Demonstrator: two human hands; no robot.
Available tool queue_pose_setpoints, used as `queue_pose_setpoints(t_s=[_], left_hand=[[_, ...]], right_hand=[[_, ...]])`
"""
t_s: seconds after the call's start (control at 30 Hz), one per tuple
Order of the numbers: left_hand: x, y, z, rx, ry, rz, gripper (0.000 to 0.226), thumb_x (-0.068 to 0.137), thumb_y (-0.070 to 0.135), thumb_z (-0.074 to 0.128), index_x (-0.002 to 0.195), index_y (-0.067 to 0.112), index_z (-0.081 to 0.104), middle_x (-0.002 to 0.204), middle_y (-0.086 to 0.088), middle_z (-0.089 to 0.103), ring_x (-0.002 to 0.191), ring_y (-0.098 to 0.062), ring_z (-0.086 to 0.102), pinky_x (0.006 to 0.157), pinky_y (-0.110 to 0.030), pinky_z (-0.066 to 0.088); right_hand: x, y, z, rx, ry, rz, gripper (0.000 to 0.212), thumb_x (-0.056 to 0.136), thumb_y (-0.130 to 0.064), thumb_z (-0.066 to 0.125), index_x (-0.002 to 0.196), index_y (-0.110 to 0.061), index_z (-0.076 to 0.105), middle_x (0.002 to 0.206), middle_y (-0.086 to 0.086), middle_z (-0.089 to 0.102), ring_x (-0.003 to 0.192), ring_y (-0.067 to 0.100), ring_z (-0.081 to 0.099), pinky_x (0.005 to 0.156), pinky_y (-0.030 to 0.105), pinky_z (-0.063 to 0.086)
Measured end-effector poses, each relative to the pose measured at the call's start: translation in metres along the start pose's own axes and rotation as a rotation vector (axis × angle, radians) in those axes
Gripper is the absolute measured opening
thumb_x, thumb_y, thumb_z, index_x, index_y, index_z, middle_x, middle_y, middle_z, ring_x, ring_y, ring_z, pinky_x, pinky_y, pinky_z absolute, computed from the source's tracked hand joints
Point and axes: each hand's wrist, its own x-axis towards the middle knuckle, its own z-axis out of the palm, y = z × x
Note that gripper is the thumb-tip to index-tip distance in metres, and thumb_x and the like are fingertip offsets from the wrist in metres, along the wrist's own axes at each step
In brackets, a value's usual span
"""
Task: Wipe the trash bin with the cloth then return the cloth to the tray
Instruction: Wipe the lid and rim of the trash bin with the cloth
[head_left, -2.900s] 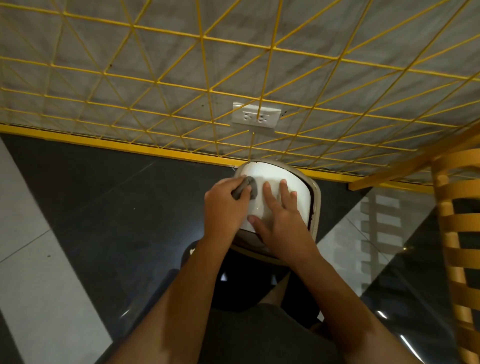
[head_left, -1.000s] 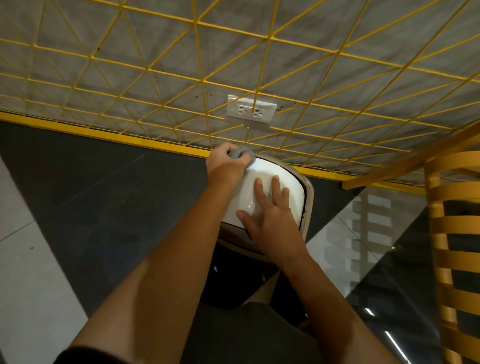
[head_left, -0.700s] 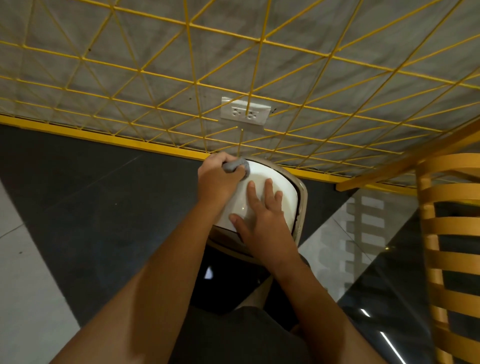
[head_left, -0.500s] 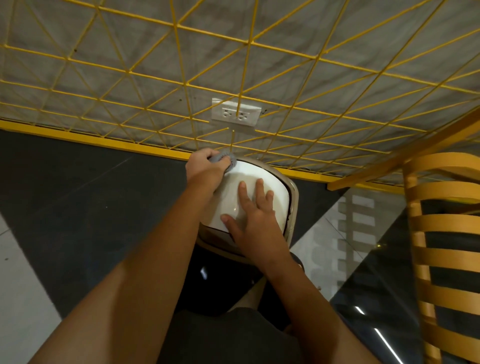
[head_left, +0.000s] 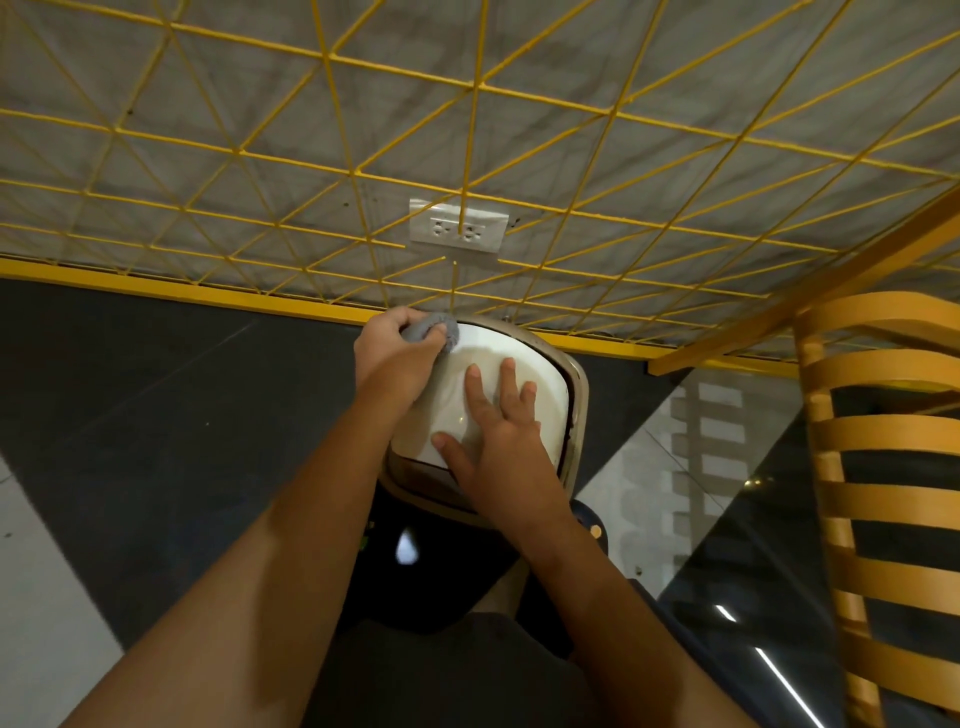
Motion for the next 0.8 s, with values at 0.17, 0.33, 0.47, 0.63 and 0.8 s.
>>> queue_pose_setpoints(t_s=[0.17,0.33,0.47,0.63,0.8], left_hand=[[0.001,0.001,0.002,0.02,0.017,0.007,0.01,0.082,0.029,0.063,0.086,0.019,0.064,0.076,0.004,0.059,0.072,-0.012,0.054,0.063,-0.028,0.045],[0.004,0.006,-0.001,-0.017,-0.012,-0.072,0.013,0.084,0.029,0.061,0.089,0.017,0.063,0.087,-0.001,0.062,0.081,-0.016,0.056,0.068,-0.029,0.046],[-0.017,-0.011,-0.014,-0.03,-0.012,-0.098,0.01,0.081,0.032,0.063,0.074,0.026,0.061,0.075,0.008,0.061,0.071,-0.008,0.055,0.053,-0.024,0.04],[-0.032,-0.014,-0.023,-0.096,-0.012,-0.201,0.012,0.081,0.033,0.063,0.08,0.021,0.064,0.08,0.003,0.064,0.075,-0.012,0.057,0.053,-0.023,0.041],[-0.067,-0.033,-0.03,0.068,0.059,-0.122,0.01,0.083,0.026,0.063,0.087,0.017,0.065,0.087,0.003,0.06,0.083,-0.014,0.055,0.067,-0.024,0.039]], right_hand=[[0.0,0.0,0.0,-0.007,0.004,0.002,0.072,0.091,-0.041,0.048,0.147,-0.027,0.004,0.156,0.005,-0.014,0.142,0.032,-0.013,0.113,0.052,0.01],[0.002,0.001,0.0,-0.015,0.0,0.005,0.073,0.091,-0.043,0.048,0.147,-0.027,0.004,0.156,0.005,-0.015,0.142,0.032,-0.013,0.114,0.052,0.013],[0.002,0.001,0.002,-0.007,0.001,0.002,0.074,0.091,-0.042,0.049,0.147,-0.027,0.003,0.156,0.005,-0.014,0.142,0.033,-0.013,0.115,0.053,0.014],[0.002,0.001,0.001,-0.023,0.001,-0.002,0.074,0.091,-0.042,0.048,0.147,-0.026,0.003,0.156,0.008,-0.014,0.142,0.035,-0.012,0.114,0.052,0.013],[0.002,0.001,0.0,-0.021,-0.011,0.008,0.074,0.091,-0.042,0.047,0.147,-0.027,0.001,0.155,0.007,-0.017,0.142,0.035,-0.013,0.115,0.053,0.013]])
